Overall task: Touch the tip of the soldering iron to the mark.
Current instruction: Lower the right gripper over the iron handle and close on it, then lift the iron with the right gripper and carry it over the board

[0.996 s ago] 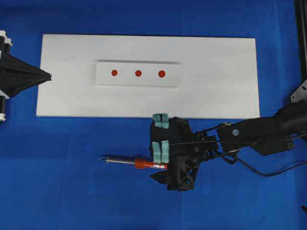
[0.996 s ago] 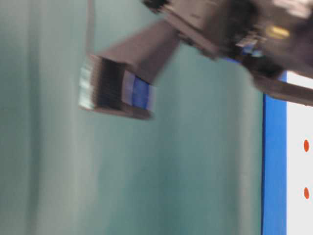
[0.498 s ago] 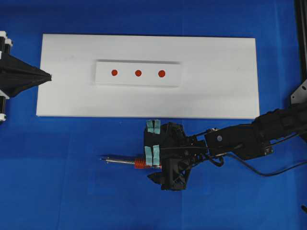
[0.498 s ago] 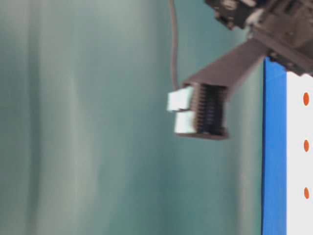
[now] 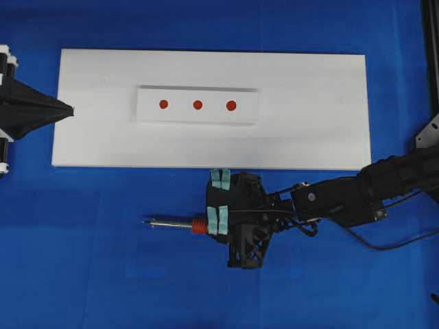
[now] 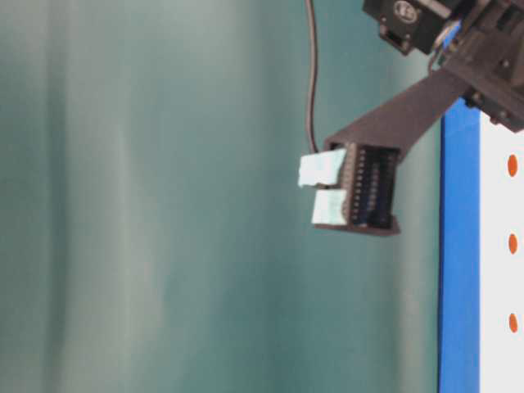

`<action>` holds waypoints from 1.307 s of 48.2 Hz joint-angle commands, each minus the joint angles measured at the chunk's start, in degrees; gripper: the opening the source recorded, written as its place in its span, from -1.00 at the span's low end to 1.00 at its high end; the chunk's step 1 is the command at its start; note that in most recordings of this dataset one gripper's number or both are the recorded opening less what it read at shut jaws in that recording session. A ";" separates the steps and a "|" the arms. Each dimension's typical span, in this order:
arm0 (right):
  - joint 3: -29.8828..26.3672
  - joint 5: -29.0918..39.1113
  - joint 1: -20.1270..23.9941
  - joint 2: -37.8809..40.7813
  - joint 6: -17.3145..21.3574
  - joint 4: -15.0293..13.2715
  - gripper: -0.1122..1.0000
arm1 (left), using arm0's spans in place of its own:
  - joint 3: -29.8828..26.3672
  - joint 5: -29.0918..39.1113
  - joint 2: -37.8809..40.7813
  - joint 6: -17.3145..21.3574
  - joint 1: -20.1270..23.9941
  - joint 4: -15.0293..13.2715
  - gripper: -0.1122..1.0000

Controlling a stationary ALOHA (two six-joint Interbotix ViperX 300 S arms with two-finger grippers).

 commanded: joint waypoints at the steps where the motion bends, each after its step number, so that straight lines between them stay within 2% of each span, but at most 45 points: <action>1: -0.26 -0.35 0.18 -0.88 -0.26 -0.18 -0.67 | -0.53 -0.35 0.26 0.00 0.09 0.09 -0.79; 18: -1.14 1.85 0.18 -3.52 -0.35 -0.26 -0.68 | -0.53 -0.35 0.26 0.00 0.00 0.09 -0.80; 27: -2.99 10.99 0.09 -8.79 -0.53 -1.32 -0.68 | -0.53 -0.44 0.26 -0.09 0.00 0.09 -0.79; 46: -11.69 33.31 0.62 -17.05 -0.35 -8.09 -0.68 | -0.53 -0.62 0.26 -0.09 0.09 0.18 -0.79; 53: -13.89 36.74 1.49 -17.58 -0.26 -9.40 -0.68 | -0.53 -0.62 0.26 -0.09 0.00 0.09 -0.80; 63: -13.97 37.00 1.67 -17.49 -0.18 -9.76 -0.68 | -0.53 -0.53 0.26 -0.09 0.09 0.09 -0.80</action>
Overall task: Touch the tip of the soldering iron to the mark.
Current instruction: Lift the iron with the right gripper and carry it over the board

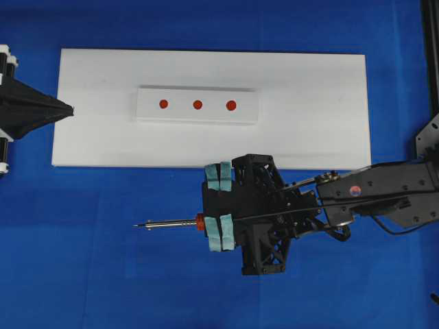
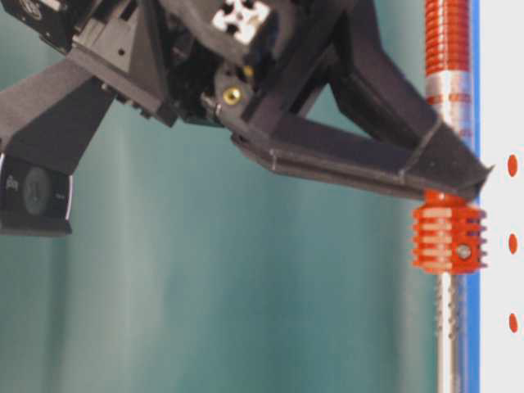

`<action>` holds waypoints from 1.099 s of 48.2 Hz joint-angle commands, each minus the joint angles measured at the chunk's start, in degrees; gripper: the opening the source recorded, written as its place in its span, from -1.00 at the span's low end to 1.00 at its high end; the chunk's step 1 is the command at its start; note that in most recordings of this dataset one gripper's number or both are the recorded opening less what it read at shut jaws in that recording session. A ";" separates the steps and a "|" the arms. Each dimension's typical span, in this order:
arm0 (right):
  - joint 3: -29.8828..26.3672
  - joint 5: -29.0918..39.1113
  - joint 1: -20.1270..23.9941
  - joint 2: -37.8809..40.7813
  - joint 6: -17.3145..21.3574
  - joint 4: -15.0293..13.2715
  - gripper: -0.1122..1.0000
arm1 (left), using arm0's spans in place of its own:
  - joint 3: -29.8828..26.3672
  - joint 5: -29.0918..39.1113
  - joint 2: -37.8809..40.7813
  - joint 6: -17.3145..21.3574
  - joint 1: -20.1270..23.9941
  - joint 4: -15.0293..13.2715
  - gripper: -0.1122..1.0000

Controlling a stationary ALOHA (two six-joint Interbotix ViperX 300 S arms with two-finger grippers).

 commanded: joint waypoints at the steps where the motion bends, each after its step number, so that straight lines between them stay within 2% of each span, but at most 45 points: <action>1: -1.32 -0.09 0.00 -1.85 0.09 -0.26 -0.68 | -0.53 -0.35 0.18 -0.09 0.00 0.00 -0.80; 9: -1.05 0.44 -0.97 -2.02 -0.26 -1.41 -0.68 | -0.53 -0.35 0.18 -0.09 0.00 0.00 -0.79; 18: 0.00 1.67 -5.10 -3.60 -1.93 -2.55 -0.68 | -0.53 -0.26 0.18 -0.09 0.00 0.00 -0.79; 36: 2.02 2.11 -15.47 -6.33 -11.69 -2.81 -0.68 | -0.53 -0.26 0.18 -0.09 0.09 0.00 -0.80; 45: 1.67 2.46 -20.04 -6.42 -17.05 -2.11 -0.68 | -0.44 -0.26 0.18 -0.09 0.09 0.09 -0.79; 53: 1.58 2.64 -23.29 -6.42 -20.30 -1.14 -0.68 | -0.44 -0.09 0.18 -0.09 0.09 0.09 -0.80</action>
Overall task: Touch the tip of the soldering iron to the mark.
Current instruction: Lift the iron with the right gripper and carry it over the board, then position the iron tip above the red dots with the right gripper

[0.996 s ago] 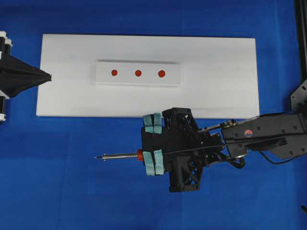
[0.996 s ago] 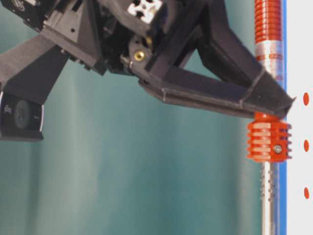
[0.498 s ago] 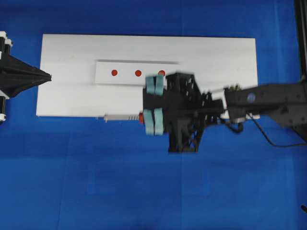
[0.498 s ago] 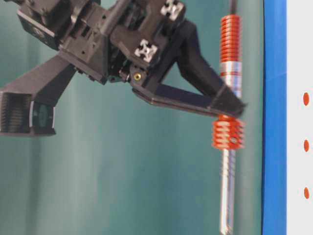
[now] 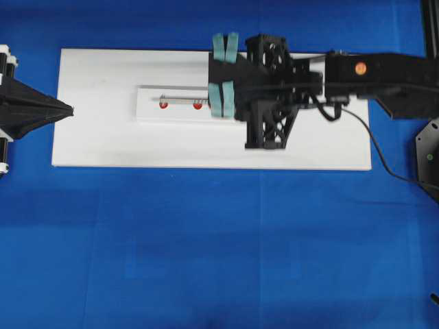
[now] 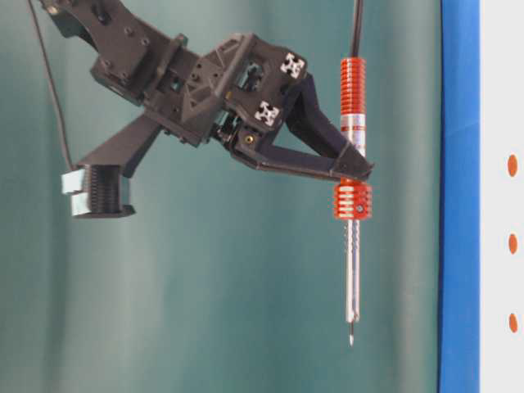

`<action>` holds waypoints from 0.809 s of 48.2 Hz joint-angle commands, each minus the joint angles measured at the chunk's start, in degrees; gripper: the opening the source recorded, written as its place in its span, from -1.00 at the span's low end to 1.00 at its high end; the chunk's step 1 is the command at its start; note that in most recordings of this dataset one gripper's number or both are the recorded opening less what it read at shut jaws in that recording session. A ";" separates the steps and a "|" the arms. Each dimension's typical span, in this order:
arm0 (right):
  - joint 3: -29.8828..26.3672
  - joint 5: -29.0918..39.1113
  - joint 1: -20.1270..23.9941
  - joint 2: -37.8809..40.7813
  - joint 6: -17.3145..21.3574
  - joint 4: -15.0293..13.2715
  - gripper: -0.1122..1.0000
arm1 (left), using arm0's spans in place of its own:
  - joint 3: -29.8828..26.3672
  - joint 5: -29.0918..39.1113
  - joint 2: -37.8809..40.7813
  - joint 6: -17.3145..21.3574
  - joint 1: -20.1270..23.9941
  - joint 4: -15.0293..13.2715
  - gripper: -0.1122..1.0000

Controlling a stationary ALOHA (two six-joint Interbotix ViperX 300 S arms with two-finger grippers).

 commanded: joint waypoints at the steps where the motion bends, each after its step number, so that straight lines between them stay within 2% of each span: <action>1: -1.14 0.00 -1.58 -1.76 -1.14 0.44 -0.68 | -0.44 -0.18 0.26 -0.09 0.09 0.09 -0.79; 11: -1.41 0.26 -3.60 -1.76 -4.04 1.23 -0.68 | -0.44 -0.18 0.26 -0.09 0.00 0.09 -0.80; 22: -1.49 0.70 -3.78 -1.76 -5.19 2.64 -0.68 | -0.44 -0.18 0.26 0.00 0.00 0.09 -0.79; 39: -2.02 12.66 -3.52 -1.67 -5.19 3.16 -0.68 | -0.44 -0.18 0.26 0.00 0.09 0.09 -0.79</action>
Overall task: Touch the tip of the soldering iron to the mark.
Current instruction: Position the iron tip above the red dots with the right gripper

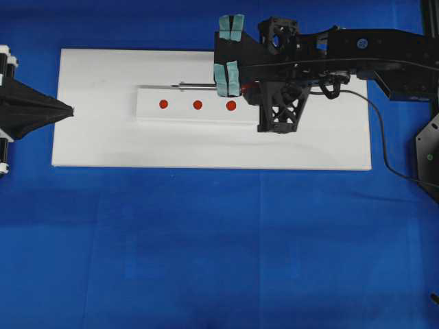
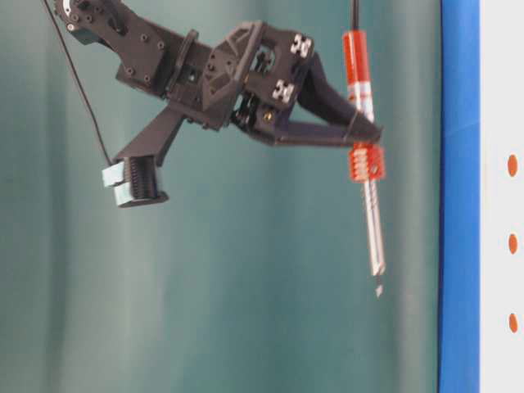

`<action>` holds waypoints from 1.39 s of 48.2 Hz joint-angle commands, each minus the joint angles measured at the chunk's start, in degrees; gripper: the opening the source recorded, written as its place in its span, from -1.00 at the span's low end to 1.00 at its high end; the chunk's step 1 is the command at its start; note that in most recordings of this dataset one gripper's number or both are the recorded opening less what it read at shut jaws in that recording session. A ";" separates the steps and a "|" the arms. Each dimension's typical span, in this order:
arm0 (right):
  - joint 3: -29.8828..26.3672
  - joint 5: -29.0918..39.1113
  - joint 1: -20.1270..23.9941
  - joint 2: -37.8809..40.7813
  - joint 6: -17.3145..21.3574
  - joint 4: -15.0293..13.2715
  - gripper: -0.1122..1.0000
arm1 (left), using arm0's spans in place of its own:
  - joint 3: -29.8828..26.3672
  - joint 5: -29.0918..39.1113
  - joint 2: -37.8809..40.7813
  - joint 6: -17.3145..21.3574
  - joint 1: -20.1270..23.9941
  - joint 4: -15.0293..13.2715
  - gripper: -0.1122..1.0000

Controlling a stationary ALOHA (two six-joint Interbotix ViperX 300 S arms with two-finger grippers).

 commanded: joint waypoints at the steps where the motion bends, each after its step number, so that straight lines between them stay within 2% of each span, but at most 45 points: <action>1: -2.02 3.25 0.09 -1.76 -0.09 0.18 -0.68 | -0.62 -0.26 0.26 0.00 0.18 0.00 -0.79; 7: -3.08 8.17 0.09 -1.76 -0.09 0.18 -0.68 | -0.62 -0.26 0.26 0.00 0.18 0.00 -0.79; 15: -4.31 11.07 0.09 -1.67 -0.09 0.18 -0.68 | -0.62 -0.26 0.26 0.00 0.09 0.00 -0.79; 67: -4.31 11.07 0.18 -1.67 0.00 0.18 -0.68 | -0.62 -0.26 0.26 0.00 0.09 0.00 -0.79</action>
